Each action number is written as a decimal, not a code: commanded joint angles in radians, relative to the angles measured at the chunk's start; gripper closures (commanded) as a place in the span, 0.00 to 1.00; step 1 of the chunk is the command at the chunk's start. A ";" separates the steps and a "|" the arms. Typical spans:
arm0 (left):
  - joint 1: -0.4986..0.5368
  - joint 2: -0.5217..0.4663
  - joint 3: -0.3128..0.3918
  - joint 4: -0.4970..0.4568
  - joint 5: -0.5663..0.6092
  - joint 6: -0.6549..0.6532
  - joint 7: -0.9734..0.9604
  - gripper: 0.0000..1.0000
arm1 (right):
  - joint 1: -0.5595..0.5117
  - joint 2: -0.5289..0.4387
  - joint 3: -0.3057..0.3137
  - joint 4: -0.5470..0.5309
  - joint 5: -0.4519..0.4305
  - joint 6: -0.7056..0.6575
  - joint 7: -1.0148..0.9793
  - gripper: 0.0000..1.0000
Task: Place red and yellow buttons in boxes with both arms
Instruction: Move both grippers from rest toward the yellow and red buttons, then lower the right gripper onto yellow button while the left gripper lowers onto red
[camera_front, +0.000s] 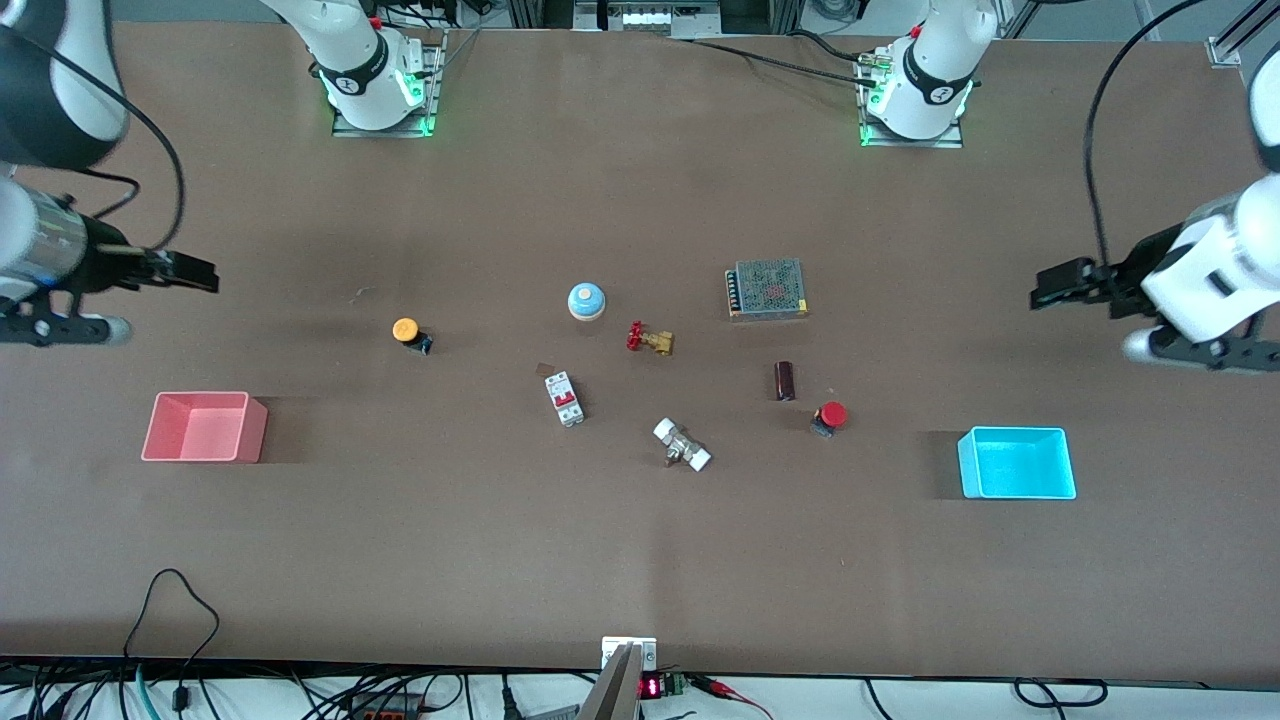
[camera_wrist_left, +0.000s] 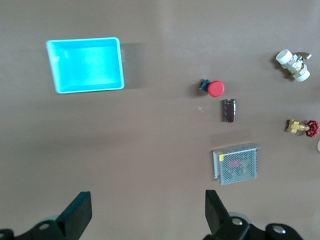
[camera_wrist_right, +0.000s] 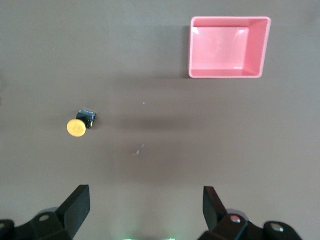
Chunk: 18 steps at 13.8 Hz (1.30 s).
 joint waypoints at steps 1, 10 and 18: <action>-0.060 0.075 0.002 0.015 -0.013 0.053 -0.086 0.00 | 0.017 0.024 0.001 -0.082 0.007 0.122 0.010 0.00; -0.228 0.314 0.003 0.015 0.001 0.343 -0.377 0.00 | 0.216 0.035 0.003 -0.504 0.035 0.649 0.270 0.00; -0.248 0.436 0.014 0.012 0.012 0.412 -0.431 0.00 | 0.278 0.124 0.003 -0.547 0.035 0.767 0.310 0.00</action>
